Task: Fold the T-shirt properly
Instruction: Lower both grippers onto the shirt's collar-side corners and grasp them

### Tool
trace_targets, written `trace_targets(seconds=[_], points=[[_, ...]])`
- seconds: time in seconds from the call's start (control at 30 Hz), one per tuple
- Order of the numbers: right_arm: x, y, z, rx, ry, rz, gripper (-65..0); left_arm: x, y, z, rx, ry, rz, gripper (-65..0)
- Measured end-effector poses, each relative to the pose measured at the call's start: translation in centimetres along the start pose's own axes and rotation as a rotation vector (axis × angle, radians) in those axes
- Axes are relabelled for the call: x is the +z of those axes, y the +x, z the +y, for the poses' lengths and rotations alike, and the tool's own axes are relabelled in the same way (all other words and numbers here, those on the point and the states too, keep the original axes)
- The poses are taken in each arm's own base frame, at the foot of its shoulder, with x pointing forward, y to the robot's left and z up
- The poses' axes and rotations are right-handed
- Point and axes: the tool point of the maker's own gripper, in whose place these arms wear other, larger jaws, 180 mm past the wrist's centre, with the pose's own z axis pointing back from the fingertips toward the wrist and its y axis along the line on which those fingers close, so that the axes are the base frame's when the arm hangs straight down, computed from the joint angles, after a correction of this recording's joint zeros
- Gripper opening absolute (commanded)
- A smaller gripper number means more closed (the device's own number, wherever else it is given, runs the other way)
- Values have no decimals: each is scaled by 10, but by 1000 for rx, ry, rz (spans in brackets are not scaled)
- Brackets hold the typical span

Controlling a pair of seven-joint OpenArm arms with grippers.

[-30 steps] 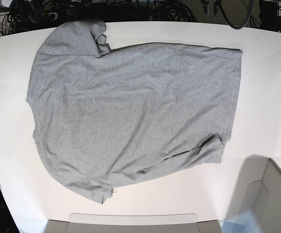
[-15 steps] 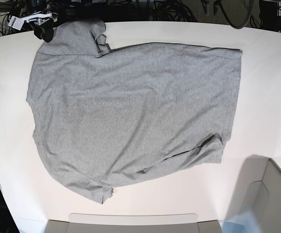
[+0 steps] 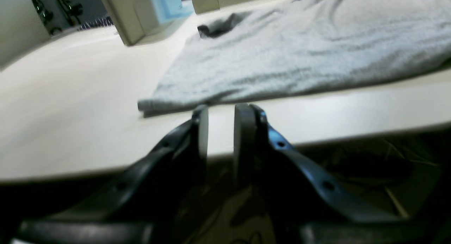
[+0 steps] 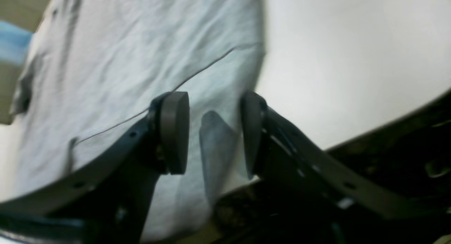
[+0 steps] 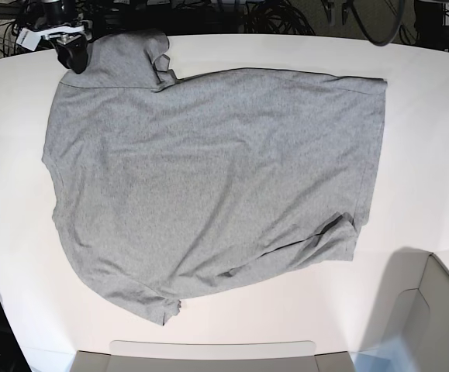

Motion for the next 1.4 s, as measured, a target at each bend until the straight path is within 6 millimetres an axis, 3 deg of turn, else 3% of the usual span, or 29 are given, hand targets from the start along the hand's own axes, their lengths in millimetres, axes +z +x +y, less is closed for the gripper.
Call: trace_targets(seconds=[0.2,0.33,0.47,0.57,0.67,0.8,0.87,0.93,1.1,1.23,1.4], points=[[4,-33,28,-62,88,72,-398,-15,31,3,-1,5,-103,-507],[-1,-35,33,-65,104,81,-398,-20,41,0,11,20,-96,-506],[-2,-34,33,-59,109,83,-398,-49,41,0,48,46,-8,-503],[-4,-31,32,-54,109,80,-398,-72,50,24,177,164,34,-462],[-5,-30,32,-53,109,80,-398,-91,54,30,408,175,113,-438],[-5,-30,32,-49,109,81,-398,-103,34,26,692,103,329,-438],[-5,-30,32,-49,109,81,-398,-115,20,48,800,160,385,-438],[-5,-30,32,-49,110,79,-398,-122,-1,77,845,232,447,-438],[-5,-30,28,-48,109,78,-398,-120,-27,120,922,280,565,-438],[-6,-29,24,-39,110,67,-398,-123,-45,127,968,233,656,-439],[-7,-27,21,-36,111,61,-398,-129,-57,143,1042,260,638,-439]])
